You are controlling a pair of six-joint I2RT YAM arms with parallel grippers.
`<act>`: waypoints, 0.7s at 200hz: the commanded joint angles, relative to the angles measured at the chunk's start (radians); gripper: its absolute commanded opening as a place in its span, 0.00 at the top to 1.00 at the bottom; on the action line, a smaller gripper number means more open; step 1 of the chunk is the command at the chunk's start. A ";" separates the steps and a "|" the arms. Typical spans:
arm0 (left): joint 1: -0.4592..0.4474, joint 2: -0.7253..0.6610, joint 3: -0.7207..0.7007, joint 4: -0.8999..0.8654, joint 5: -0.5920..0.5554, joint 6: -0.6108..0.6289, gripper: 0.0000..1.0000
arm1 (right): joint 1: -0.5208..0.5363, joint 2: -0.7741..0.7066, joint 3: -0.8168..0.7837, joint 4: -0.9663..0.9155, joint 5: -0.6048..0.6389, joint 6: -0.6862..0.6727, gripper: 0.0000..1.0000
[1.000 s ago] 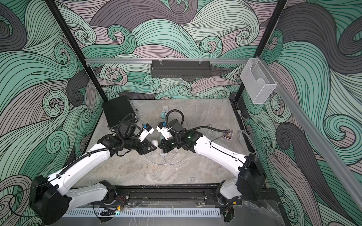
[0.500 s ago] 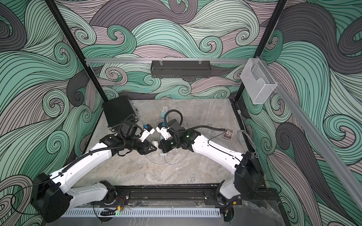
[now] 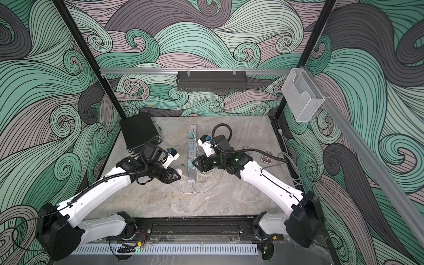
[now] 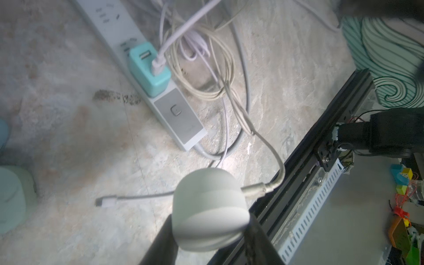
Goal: Charge the bluetooth headset
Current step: Insert the charging cable into the bluetooth headset, then place the bluetooth headset at the center of the board.
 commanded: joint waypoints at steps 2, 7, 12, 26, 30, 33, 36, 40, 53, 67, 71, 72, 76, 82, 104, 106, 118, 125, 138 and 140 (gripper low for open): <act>0.012 0.081 0.001 -0.079 -0.039 -0.046 0.89 | -0.040 -0.054 -0.033 -0.039 0.059 -0.009 0.41; 0.015 0.100 0.003 -0.078 -0.043 -0.055 0.89 | -0.051 -0.060 -0.038 -0.042 0.064 -0.005 0.40; 0.018 0.119 0.007 -0.075 -0.045 -0.064 0.89 | -0.062 -0.064 -0.043 -0.044 0.065 0.002 0.40; 0.032 0.172 0.024 -0.063 -0.050 -0.083 0.89 | -0.092 -0.067 -0.053 -0.055 0.064 0.034 0.40; 0.037 0.185 0.029 -0.060 -0.052 -0.088 0.89 | -0.100 -0.066 -0.056 -0.057 0.061 0.045 0.40; 0.041 0.196 0.034 -0.059 -0.053 -0.091 0.89 | -0.106 -0.066 -0.058 -0.058 0.058 0.053 0.40; 0.045 0.206 0.040 -0.059 -0.055 -0.093 0.89 | -0.112 -0.065 -0.060 -0.061 0.055 0.062 0.40; 0.052 0.215 0.048 -0.056 -0.059 -0.097 0.89 | -0.118 -0.064 -0.063 -0.064 0.052 0.072 0.40; 0.071 0.269 0.066 -0.046 -0.075 -0.106 0.89 | -0.137 -0.053 -0.071 -0.073 0.037 0.102 0.40; 0.091 0.306 0.085 -0.034 -0.084 -0.107 0.89 | -0.151 -0.043 -0.077 -0.088 0.024 0.123 0.40; 0.093 0.317 0.091 -0.032 -0.083 -0.106 0.89 | -0.154 -0.041 -0.078 -0.091 0.018 0.125 0.40; 0.095 0.321 0.092 -0.031 -0.083 -0.106 0.89 | -0.155 -0.040 -0.079 -0.091 0.017 0.126 0.40; 0.098 0.331 0.096 -0.029 -0.085 -0.105 0.89 | -0.159 -0.038 -0.081 -0.094 0.013 0.128 0.40; 0.101 0.350 0.103 -0.030 -0.085 -0.102 0.89 | -0.162 -0.036 -0.082 -0.100 0.009 0.128 0.40; 0.106 0.412 0.129 -0.028 -0.104 -0.090 0.89 | -0.171 -0.039 -0.089 -0.107 0.009 0.119 0.40; 0.105 0.417 0.131 -0.027 -0.103 -0.088 0.89 | -0.172 -0.039 -0.090 -0.107 0.009 0.117 0.40; 0.106 0.439 0.141 -0.017 -0.109 -0.086 0.89 | -0.173 -0.040 -0.094 -0.107 0.009 0.102 0.40; 0.106 0.452 0.147 -0.012 -0.112 -0.084 0.89 | -0.175 -0.041 -0.097 -0.108 0.009 0.092 0.40; 0.106 0.485 0.163 -0.016 -0.116 -0.077 0.89 | -0.175 -0.044 -0.102 -0.107 0.012 0.078 0.40; 0.106 0.489 0.166 -0.017 -0.117 -0.076 0.89 | -0.175 -0.045 -0.103 -0.107 0.011 0.076 0.40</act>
